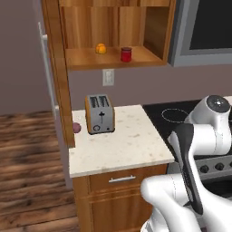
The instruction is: Pick the jam and bar from the counter and place them in the cabinets closest to them.
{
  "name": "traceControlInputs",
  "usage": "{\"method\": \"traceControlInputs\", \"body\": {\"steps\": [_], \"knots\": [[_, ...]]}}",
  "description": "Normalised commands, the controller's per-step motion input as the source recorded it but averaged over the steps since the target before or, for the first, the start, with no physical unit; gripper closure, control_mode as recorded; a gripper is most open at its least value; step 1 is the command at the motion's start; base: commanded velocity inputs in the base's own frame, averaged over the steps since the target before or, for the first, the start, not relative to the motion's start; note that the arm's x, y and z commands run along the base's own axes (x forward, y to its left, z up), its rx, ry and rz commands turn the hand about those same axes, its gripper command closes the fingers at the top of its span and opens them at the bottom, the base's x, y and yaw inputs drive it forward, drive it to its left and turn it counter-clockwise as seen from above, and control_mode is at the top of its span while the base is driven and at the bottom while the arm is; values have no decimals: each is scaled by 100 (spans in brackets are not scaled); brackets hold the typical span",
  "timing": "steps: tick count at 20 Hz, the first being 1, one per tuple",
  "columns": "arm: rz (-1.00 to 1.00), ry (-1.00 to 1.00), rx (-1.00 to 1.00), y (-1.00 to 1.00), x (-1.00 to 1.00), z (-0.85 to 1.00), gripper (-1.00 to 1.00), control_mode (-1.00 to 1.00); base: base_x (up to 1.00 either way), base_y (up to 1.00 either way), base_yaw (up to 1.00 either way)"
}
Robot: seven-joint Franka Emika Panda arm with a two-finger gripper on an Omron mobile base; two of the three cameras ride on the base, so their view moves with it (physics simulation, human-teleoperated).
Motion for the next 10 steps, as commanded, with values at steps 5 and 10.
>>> {"method": "traceControlInputs", "body": {"steps": [5,10], "knots": [[0,0,0,0,0,0,-100,100,-5,-61,-3],[0,0,0,0,0,0,-100,100,-6,-62,-3]]}}
